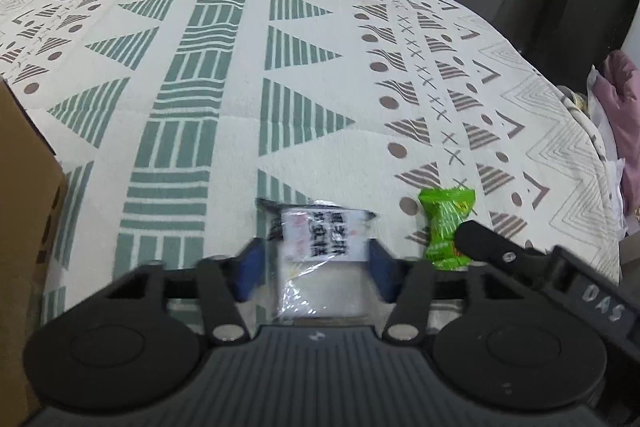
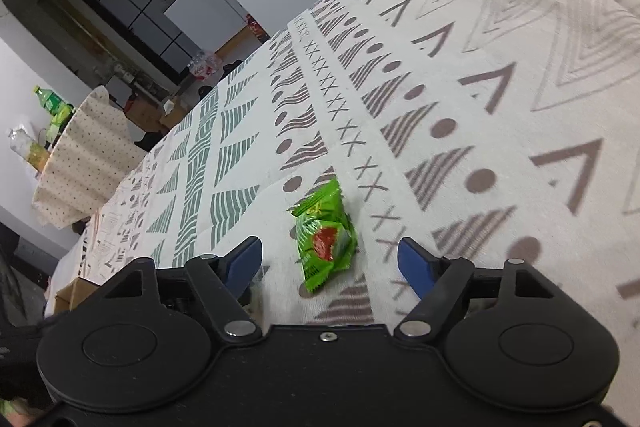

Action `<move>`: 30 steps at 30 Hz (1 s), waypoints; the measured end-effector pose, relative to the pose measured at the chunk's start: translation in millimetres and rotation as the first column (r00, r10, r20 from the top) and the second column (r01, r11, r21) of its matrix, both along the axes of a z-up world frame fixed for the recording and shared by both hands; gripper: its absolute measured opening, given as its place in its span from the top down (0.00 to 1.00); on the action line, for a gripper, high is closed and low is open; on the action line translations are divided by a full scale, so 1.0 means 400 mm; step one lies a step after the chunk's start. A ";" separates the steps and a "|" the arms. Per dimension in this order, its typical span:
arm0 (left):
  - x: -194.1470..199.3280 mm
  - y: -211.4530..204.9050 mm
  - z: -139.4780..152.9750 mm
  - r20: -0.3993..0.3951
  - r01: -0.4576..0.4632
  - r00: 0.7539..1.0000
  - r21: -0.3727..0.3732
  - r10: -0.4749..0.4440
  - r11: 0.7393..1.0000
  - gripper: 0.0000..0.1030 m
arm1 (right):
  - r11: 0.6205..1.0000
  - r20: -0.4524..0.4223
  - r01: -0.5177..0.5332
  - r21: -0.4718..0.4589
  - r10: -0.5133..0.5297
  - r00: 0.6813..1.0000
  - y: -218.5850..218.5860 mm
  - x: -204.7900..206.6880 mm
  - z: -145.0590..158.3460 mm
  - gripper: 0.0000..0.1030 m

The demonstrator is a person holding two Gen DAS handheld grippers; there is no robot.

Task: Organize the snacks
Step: 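Grasp the white packet with the left tool while the right tool grasps the green candy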

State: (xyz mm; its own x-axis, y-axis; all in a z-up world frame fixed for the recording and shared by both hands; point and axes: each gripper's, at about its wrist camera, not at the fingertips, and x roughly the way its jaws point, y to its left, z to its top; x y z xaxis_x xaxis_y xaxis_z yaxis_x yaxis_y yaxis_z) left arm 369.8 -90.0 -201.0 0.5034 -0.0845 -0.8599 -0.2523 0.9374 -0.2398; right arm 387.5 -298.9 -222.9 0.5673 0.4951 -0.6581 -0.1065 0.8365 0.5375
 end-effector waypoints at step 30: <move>-0.163 0.083 0.150 0.044 -0.084 0.995 -0.024 0.085 0.996 0.64 | 0.993 0.090 -0.005 -0.116 0.016 0.996 0.035 -0.097 0.119 0.76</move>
State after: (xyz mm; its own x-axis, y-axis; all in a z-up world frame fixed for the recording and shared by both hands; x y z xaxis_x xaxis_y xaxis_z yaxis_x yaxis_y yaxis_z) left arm 304.5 -56.8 -141.0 0.5476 -0.0593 -0.8346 -0.3186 0.9076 -0.2735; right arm 348.6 -285.0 -175.4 0.6225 0.4248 -0.6573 -0.1597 0.8912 0.4246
